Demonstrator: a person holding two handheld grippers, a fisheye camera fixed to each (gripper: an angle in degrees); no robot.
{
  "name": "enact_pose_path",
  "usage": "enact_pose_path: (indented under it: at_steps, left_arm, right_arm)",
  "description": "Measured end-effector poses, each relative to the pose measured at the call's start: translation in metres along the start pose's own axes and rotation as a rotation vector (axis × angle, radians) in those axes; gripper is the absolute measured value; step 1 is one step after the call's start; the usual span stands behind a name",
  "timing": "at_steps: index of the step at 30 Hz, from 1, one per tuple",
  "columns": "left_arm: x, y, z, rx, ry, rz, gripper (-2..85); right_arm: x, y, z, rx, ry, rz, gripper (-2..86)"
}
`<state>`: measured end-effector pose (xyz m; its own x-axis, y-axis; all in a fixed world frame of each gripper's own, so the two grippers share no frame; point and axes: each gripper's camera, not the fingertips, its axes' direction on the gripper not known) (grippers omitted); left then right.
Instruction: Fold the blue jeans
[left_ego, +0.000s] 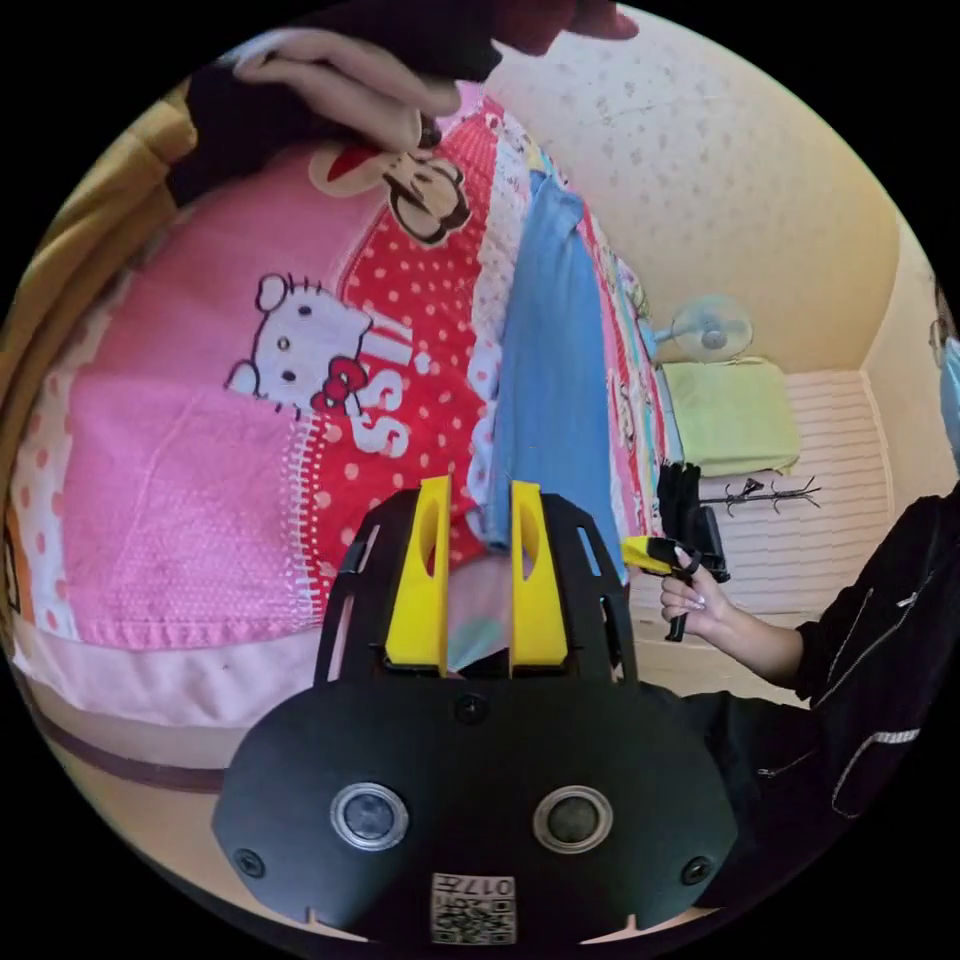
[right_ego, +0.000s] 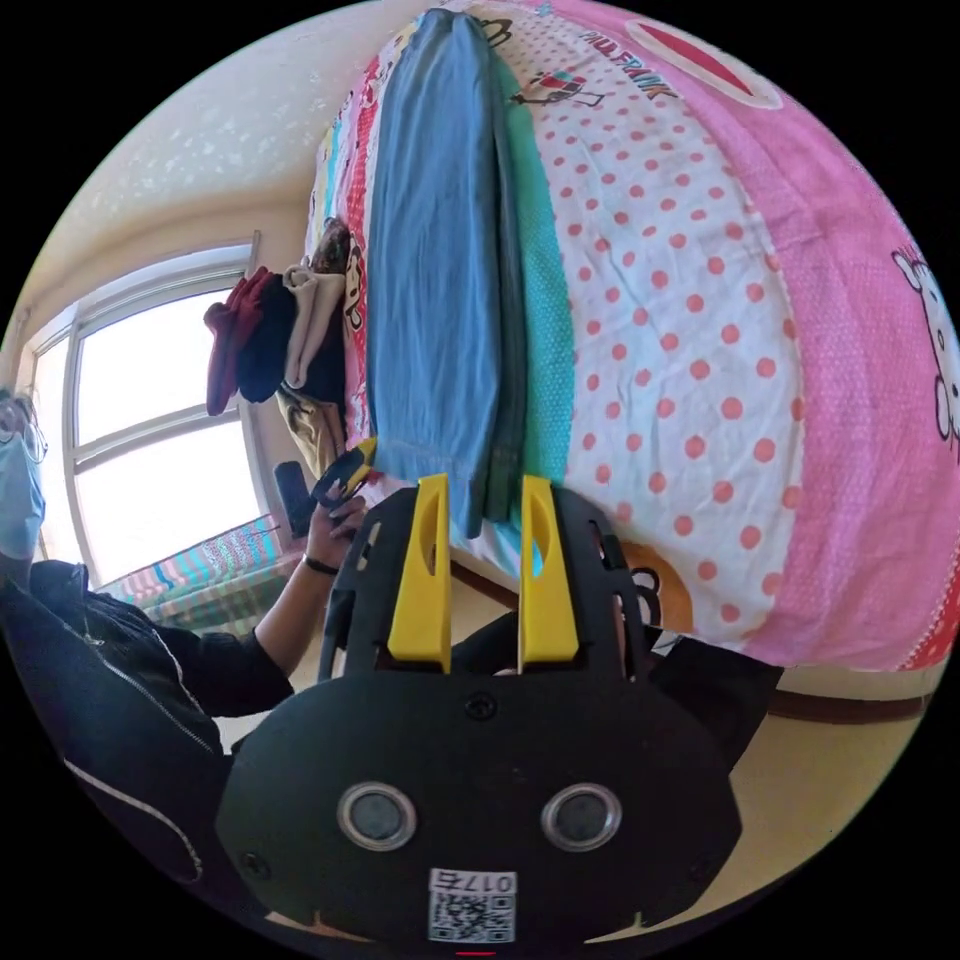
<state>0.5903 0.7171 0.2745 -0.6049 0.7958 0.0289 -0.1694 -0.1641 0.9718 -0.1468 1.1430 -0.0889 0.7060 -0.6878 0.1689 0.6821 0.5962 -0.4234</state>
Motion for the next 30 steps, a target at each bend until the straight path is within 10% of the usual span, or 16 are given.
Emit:
enact_pose_path:
  at_steps: [12,30]
  left_arm:
    - [0.085,-0.01,-0.067,0.229,-0.081,0.157,6.5]
    - [0.055,-0.061,0.107,0.227,0.29,0.17,1.5]
  right_arm:
    - [-0.047,-0.007,-0.054,0.116,0.188,-0.066,8.1]
    - [-0.32,-0.433,-0.014,0.373,0.82,-0.661,7.9]
